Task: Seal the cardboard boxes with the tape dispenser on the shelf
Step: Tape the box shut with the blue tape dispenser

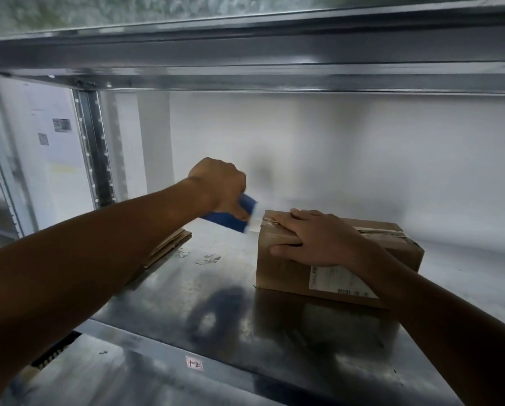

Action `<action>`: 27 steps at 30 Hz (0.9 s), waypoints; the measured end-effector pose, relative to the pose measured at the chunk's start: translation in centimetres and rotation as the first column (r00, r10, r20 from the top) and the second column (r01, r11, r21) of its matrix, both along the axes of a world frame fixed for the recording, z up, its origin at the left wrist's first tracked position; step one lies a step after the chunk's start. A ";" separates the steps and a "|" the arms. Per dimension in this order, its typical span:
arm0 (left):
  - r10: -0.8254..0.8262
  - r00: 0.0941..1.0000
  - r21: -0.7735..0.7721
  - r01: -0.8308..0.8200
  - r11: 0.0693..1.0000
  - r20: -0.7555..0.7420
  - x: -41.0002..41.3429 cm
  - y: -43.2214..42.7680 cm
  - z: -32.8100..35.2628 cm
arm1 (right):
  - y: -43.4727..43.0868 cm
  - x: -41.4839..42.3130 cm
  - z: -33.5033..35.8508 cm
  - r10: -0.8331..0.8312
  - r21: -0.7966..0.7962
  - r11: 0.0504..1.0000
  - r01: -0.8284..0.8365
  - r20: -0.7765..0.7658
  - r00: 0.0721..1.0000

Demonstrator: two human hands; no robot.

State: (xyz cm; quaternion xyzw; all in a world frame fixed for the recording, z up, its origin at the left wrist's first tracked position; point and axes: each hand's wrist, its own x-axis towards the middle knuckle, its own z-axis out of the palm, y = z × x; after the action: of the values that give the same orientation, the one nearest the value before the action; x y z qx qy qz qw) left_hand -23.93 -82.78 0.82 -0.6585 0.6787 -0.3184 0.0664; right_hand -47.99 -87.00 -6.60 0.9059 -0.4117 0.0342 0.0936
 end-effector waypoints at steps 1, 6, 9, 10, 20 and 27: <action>0.041 0.998 0.009 -0.041 0.999 0.042 0.3 0.2 -0.5 | 0.2 -0.1 0.1 0.010 -0.002 1.000 -0.010 0.013 1.000; 0.095 0.953 -0.047 -0.113 0.993 -0.287 4.2 1.6 -4.2 | 1.0 -0.3 0.9 0.044 0.018 0.999 -0.044 0.018 0.999; 0.018 0.907 -0.187 -0.107 0.977 -0.422 4.1 2.1 -5.2 | 1.1 0.0 2.0 0.082 0.061 0.995 -0.082 0.002 0.997; 0.005 0.897 -0.216 -0.111 0.970 -0.442 3.9 2.2 -5.5 | 1.1 0.2 2.3 0.085 0.075 0.994 -0.084 -0.006 0.996; -0.051 0.866 -0.312 -0.123 0.942 -0.497 4.0 3.7 -7.1 | 2.0 3.0 2.5 0.078 0.081 0.994 -0.080 0.027 0.997; -0.070 0.848 -0.327 -0.125 0.937 -0.525 4.2 4.6 -7.3 | 2.4 3.4 3.1 0.103 0.142 0.985 -0.099 -0.027 0.994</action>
State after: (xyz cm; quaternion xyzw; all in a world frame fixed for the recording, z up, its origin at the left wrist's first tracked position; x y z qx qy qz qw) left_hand -19.76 -78.18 -6.47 -0.7312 0.5936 -0.2392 -0.2361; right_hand -44.59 -84.62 -3.50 0.9303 -0.3650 -0.0056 0.0346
